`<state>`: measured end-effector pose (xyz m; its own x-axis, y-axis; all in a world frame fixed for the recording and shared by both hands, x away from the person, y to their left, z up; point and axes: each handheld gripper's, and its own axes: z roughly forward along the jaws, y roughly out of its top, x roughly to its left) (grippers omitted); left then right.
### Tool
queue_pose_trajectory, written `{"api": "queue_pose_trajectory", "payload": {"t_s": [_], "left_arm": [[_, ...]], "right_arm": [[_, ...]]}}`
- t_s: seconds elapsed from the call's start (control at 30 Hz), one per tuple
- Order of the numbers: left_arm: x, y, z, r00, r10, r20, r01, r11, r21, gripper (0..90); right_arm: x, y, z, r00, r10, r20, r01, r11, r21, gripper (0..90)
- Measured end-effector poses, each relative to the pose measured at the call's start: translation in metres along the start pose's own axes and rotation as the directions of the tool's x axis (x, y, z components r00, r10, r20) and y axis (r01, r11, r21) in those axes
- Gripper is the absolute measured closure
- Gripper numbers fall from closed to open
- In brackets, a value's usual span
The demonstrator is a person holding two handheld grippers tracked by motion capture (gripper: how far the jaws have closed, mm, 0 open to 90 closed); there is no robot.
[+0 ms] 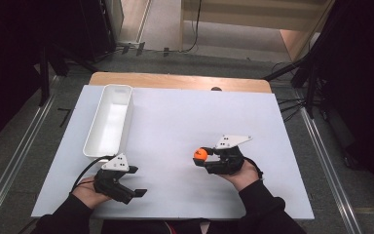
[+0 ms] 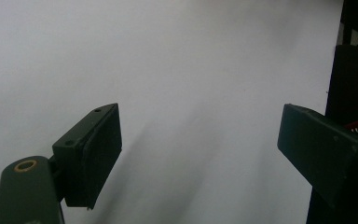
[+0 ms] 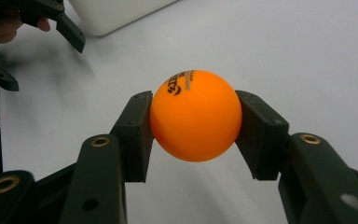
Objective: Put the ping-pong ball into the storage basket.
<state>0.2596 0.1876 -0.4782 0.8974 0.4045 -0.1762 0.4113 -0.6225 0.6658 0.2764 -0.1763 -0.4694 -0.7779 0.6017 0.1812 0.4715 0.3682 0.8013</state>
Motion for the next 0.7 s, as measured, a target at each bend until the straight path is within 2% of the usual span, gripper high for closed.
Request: {"api": "queue_pose_trajectory", "payload": {"t_s": [0.6,0.7], "left_arm": [[0.0001,-0.0004,0.0004,1.0,0.0,0.002,0.0,1.0,-0.008,13.9],[0.0,0.0001,-0.0003,1.0,0.002,0.001,-0.002,1.0,0.003,13.9]], "right_arm": [[0.0026,0.0051,0.0064,1.0,-0.005,-0.007,0.005,1.0,0.001,48.6],[0.0031,0.0062,0.0076,0.9999,-0.006,-0.01,0.005,1.0,-0.001,48.6]]}}
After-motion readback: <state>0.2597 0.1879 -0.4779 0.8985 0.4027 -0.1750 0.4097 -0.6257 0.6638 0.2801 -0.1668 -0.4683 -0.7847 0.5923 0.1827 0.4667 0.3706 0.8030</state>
